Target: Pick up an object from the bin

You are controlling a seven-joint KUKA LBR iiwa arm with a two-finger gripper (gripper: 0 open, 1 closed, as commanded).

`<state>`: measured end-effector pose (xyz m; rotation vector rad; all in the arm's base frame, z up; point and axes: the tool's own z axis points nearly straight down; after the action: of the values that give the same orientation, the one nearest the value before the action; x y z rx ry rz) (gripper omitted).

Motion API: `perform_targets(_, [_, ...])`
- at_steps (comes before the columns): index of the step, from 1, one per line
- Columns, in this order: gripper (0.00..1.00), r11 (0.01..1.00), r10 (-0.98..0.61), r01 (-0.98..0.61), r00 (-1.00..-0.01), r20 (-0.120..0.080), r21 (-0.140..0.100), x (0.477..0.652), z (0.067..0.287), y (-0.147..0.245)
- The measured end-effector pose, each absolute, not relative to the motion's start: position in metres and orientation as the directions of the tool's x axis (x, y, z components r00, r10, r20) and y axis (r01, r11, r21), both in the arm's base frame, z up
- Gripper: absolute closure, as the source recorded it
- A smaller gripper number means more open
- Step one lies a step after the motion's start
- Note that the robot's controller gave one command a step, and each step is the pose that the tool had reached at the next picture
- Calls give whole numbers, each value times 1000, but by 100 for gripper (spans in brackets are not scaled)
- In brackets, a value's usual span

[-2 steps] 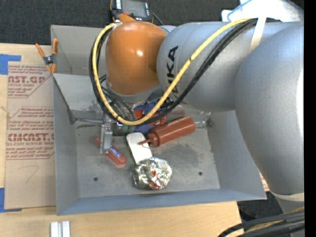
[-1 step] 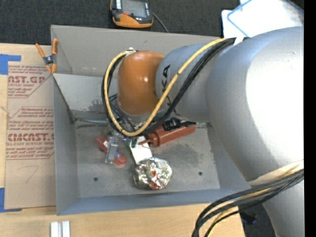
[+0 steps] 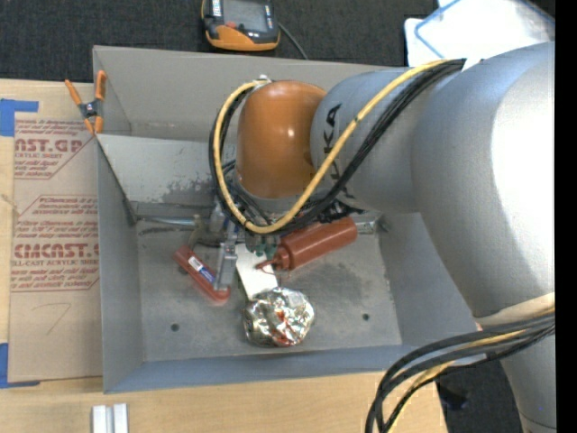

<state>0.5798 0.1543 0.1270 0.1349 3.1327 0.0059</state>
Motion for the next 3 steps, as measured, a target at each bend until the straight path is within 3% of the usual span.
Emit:
perform_targets(1, [0,966,260,260,-966,4,1,566,106,151])
perform_targets(2, [0,954,299,299,-954,1,11,590,74,141])
perform_targets(3, [100,944,329,329,-944,-10,14,596,74,130])
